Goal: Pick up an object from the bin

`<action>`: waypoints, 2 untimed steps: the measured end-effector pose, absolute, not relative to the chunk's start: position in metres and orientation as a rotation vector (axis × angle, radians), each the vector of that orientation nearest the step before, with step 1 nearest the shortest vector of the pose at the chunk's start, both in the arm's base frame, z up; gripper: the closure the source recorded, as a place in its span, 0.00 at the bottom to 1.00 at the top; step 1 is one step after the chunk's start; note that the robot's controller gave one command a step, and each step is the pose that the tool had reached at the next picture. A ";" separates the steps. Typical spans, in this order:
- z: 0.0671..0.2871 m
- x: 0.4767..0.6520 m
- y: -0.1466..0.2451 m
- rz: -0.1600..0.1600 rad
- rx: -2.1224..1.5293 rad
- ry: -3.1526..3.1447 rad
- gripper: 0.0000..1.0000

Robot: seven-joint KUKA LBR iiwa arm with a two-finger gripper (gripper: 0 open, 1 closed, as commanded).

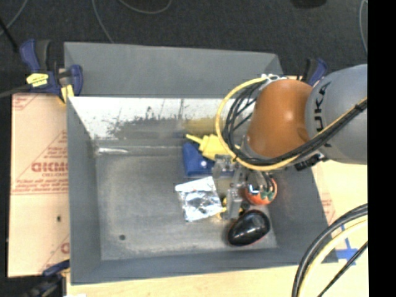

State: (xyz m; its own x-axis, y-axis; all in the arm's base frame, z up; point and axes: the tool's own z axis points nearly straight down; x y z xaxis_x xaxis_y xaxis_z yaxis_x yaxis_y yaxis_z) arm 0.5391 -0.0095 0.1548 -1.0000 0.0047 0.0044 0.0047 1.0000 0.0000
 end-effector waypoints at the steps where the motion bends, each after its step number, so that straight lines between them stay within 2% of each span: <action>1: 0.159 0.540 -0.010 0.000 -0.007 -3.143 0.00; 2: 0.151 0.548 0.018 0.005 0.181 -3.140 0.00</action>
Offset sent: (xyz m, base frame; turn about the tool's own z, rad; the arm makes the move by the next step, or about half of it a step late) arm 0.0145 0.0677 -0.0144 -0.2585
